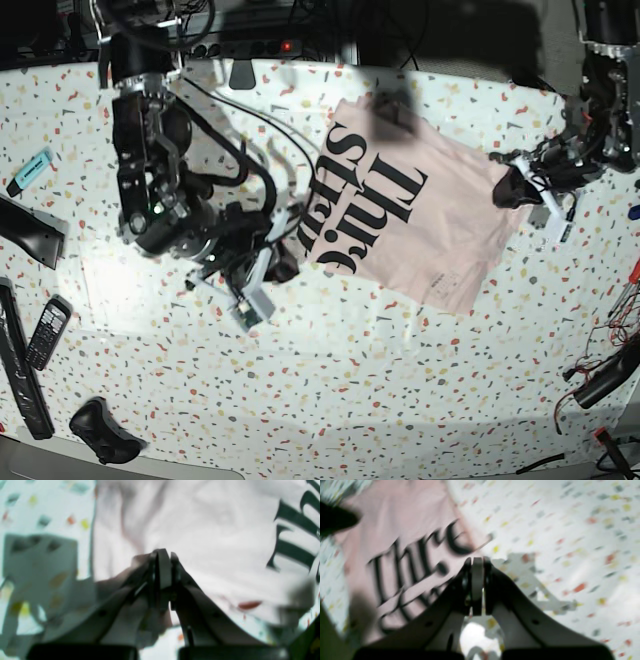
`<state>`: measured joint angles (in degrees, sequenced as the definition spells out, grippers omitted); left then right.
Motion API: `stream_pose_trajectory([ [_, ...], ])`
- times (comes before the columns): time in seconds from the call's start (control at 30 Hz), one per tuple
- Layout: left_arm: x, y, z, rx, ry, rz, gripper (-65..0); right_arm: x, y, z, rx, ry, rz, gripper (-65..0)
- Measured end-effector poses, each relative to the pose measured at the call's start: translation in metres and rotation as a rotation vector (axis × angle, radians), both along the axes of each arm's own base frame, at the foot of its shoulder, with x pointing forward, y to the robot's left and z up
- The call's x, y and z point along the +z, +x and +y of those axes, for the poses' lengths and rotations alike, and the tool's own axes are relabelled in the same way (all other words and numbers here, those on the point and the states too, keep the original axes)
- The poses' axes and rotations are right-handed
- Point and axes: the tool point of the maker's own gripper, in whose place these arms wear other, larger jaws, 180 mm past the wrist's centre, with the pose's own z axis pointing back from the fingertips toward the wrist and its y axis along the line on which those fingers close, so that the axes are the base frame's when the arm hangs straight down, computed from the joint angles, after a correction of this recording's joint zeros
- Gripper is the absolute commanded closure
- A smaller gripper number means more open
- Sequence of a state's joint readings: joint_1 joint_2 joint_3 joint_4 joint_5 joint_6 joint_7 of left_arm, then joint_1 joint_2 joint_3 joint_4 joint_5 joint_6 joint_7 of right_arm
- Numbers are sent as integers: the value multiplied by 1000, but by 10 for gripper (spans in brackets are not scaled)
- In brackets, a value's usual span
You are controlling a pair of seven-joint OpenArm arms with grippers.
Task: Fold the T-shirt properly
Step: 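Pinch the shirt stack with both grippers and rotate it on the table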
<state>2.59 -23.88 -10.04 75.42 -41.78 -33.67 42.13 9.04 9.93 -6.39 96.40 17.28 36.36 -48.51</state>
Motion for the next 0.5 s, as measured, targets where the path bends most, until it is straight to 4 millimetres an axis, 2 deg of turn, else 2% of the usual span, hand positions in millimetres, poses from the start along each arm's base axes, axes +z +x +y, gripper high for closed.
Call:
stream_pose_trajectory([
  [0.13,24,-8,-4,-49,3,-45,0,-22,23,-8,-42,-17,72,0],
  [0.23,37,-15,-18,-94,3,-78,0,-36,35,2,-54,11,132,0],
  [0.33,21,-39,-20,-112,32,-21,0,-41,42,15,-52,44,162,0],
  [0.4,4,-53,-7,-65,85,38,0,-46,46,21,-51,25,157,0],
  [0.5,2,-52,1,-12,107,9,0,-53,39,28,-23,7,179,0],
])
